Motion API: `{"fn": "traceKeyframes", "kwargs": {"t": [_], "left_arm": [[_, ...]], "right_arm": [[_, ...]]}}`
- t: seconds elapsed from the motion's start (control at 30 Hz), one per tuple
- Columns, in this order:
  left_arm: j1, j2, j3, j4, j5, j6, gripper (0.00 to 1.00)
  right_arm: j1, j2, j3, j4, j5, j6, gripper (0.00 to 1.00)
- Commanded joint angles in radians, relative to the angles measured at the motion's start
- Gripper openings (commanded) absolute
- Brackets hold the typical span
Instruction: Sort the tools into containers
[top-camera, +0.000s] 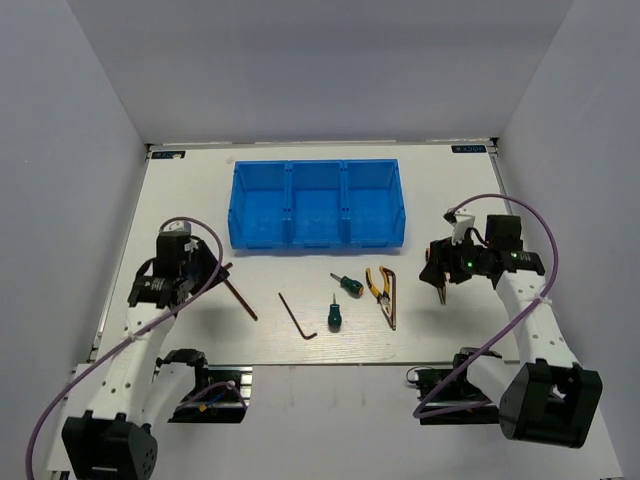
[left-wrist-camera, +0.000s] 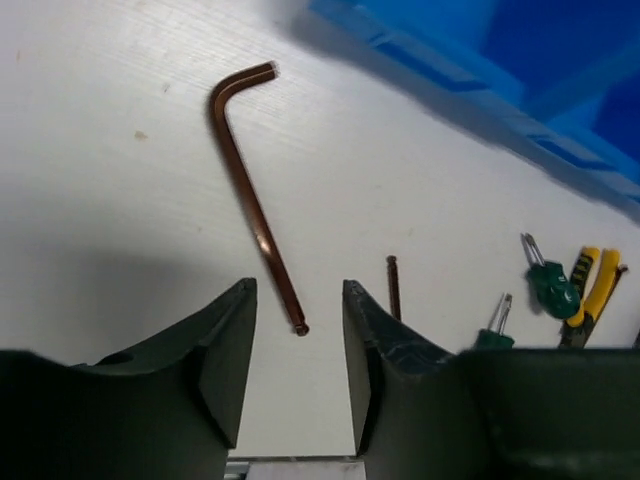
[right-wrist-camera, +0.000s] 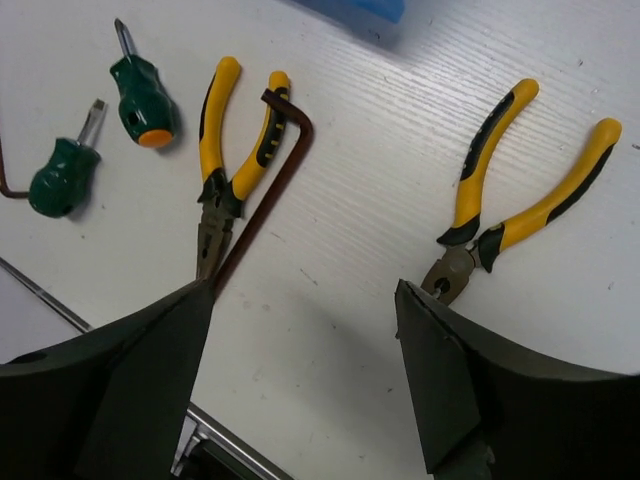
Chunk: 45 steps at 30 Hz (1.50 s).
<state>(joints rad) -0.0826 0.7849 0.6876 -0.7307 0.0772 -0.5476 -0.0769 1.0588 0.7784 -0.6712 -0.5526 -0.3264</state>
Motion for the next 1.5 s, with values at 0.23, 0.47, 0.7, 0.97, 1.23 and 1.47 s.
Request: {"fn": "traceKeyframes", "kwargs": {"t": [0.23, 0.47, 0.7, 0.97, 1.23, 1.47], "left_arm": [[-0.022, 0.321, 0.012, 0.011, -0.186, -0.127, 0.60], [-0.080, 0.512, 0.056, 0.057, -0.280, -0.138, 0.60], [-0.143, 0.631, 0.085, 0.114, -0.339, -0.190, 0.60], [-0.193, 0.705, 0.053, 0.140, -0.405, -0.285, 0.40], [-0.224, 0.679, -0.034, 0.140, -0.418, -0.354, 0.11], [-0.264, 0.495, 0.032, 0.094, -0.396, -0.312, 0.00]], "right_arm": [[0.002, -0.036, -0.071, 0.099, 0.059, 0.023, 0.67], [0.000, -0.011, -0.073, 0.136, 0.075, 0.041, 0.70], [0.000, -0.002, -0.088, 0.163, 0.066, 0.073, 0.70], [0.000, -0.002, -0.080, 0.151, 0.068, 0.070, 0.70], [-0.003, -0.003, -0.079, 0.151, 0.056, 0.066, 0.70], [-0.001, -0.006, -0.076, 0.142, 0.051, 0.052, 0.70]]}}
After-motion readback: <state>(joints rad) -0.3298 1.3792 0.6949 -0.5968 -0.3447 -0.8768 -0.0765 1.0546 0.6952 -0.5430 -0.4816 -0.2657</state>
